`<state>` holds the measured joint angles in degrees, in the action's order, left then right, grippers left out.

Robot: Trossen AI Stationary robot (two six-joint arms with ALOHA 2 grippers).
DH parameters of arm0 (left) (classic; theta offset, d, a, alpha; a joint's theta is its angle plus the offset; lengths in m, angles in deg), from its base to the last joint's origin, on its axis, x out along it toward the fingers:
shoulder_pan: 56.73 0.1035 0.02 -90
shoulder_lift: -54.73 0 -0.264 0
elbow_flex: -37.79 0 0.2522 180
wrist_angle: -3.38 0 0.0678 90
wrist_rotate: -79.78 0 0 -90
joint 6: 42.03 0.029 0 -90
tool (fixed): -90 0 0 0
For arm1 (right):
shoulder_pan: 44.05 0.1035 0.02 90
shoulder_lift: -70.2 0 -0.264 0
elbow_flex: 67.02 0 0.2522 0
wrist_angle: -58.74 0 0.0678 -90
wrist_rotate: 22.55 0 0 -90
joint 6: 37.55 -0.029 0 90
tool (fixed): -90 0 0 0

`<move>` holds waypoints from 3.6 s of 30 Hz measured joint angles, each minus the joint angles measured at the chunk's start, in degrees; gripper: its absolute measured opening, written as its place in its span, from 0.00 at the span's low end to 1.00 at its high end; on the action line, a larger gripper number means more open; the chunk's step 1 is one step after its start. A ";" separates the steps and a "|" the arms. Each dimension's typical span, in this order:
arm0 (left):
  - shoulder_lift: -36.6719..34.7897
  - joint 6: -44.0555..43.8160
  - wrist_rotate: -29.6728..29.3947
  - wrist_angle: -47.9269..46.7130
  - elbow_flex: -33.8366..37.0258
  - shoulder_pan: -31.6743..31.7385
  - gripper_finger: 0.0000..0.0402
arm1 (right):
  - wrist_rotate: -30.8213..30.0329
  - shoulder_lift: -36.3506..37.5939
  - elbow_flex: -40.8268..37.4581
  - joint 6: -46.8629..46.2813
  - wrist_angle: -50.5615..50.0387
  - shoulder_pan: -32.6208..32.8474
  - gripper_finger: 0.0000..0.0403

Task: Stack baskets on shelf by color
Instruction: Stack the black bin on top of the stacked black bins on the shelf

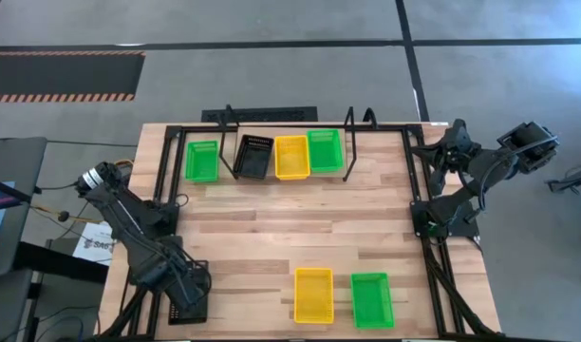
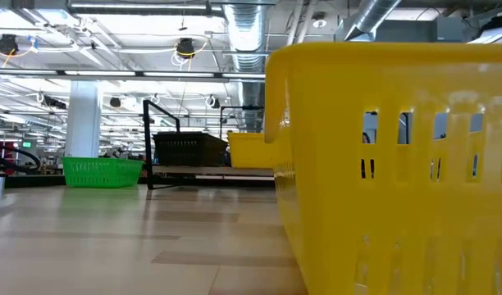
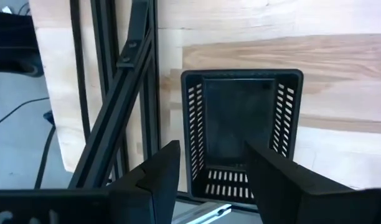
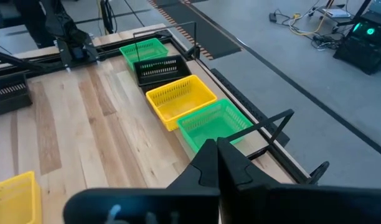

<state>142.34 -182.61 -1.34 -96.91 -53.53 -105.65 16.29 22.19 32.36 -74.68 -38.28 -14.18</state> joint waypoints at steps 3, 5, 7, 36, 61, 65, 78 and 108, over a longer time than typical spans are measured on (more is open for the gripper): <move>0.02 0.64 -1.13 0.03 0.23 0.21 0.41 | 0.00 -0.31 0.00 0.01 -0.02 0.00 0.01; 0.02 2.25 -3.18 0.34 1.24 0.92 0.41 | 0.00 -0.46 -0.02 0.01 0.00 0.00 0.01; 0.02 3.73 -5.90 1.80 2.60 1.72 0.41 | 0.02 -0.63 -0.02 0.02 0.00 0.00 0.01; 0.07 77.57 1.21 23.06 24.40 8.18 0.41 | 0.04 -2.65 -0.02 -4.87 0.07 0.00 0.01; 0.04 86.79 -0.11 31.62 22.64 27.06 0.00 | -1.51 -4.15 -0.02 -6.08 -0.02 0.00 0.01; 0.07 92.83 -5.14 25.53 12.48 31.62 0.00 | -1.49 -4.15 -0.02 -6.05 -0.44 0.00 0.01; 0.02 114.45 -31.84 4.09 -24.50 50.26 0.00 | -1.33 -4.15 -0.02 -5.78 -2.31 0.00 0.01; 15.99 177.13 -7.65 8.54 -30.77 84.65 0.00 | -8.25 -9.38 -0.02 -17.78 -2.75 -7.37 0.01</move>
<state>158.33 -5.48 -8.99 -88.37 -84.30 -21.00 8.04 12.81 32.34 -92.45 -41.04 -21.55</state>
